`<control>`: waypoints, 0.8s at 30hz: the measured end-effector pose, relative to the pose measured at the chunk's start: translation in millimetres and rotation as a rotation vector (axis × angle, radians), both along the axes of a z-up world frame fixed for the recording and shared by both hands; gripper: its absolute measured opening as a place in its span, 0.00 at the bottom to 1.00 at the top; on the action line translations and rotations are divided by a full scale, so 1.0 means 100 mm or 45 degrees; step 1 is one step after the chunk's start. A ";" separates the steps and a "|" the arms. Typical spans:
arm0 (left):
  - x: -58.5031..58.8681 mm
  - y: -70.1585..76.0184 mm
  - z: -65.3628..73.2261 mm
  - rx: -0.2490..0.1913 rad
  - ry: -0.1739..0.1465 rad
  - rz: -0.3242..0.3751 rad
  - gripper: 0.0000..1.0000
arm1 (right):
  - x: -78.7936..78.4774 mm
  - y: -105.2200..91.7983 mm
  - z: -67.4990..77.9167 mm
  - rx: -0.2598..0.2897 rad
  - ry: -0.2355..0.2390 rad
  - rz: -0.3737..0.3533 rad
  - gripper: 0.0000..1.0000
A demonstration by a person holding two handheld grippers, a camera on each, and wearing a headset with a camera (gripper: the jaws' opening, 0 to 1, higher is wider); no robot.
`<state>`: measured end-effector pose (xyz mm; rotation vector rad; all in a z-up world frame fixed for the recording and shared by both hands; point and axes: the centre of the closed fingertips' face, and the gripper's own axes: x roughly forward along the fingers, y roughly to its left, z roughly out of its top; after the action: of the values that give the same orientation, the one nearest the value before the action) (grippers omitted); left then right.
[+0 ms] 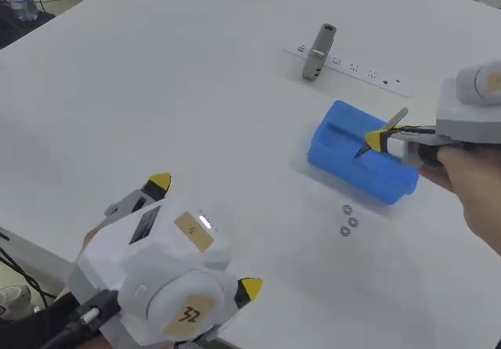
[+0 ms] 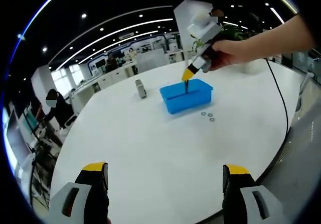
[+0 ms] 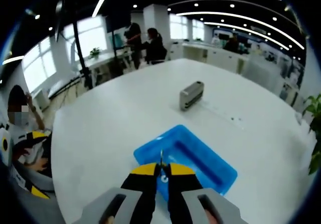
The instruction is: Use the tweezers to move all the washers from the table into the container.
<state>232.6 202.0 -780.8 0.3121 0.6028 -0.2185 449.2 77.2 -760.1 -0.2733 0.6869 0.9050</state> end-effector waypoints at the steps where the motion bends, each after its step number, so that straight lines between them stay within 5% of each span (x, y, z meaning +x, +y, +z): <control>1: 0.00 0.00 0.00 0.002 -0.003 -0.003 0.97 | -0.02 0.00 0.05 0.021 -0.005 0.001 0.03; 8: 0.00 -0.01 0.01 0.002 -0.008 -0.005 0.97 | -0.26 -0.02 0.21 0.082 -0.030 0.039 0.03; 18: 0.00 0.00 0.01 0.004 -0.006 0.000 0.97 | -0.53 -0.03 -0.05 0.059 0.050 0.071 0.03; 24: 0.00 0.00 0.01 0.003 -0.008 -0.001 0.97 | -0.64 -0.05 -0.27 -0.018 0.073 0.094 0.03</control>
<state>232.9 202.4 -779.4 0.3152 0.5966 -0.2179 385.1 71.8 -787.1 -0.2877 0.7406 0.9819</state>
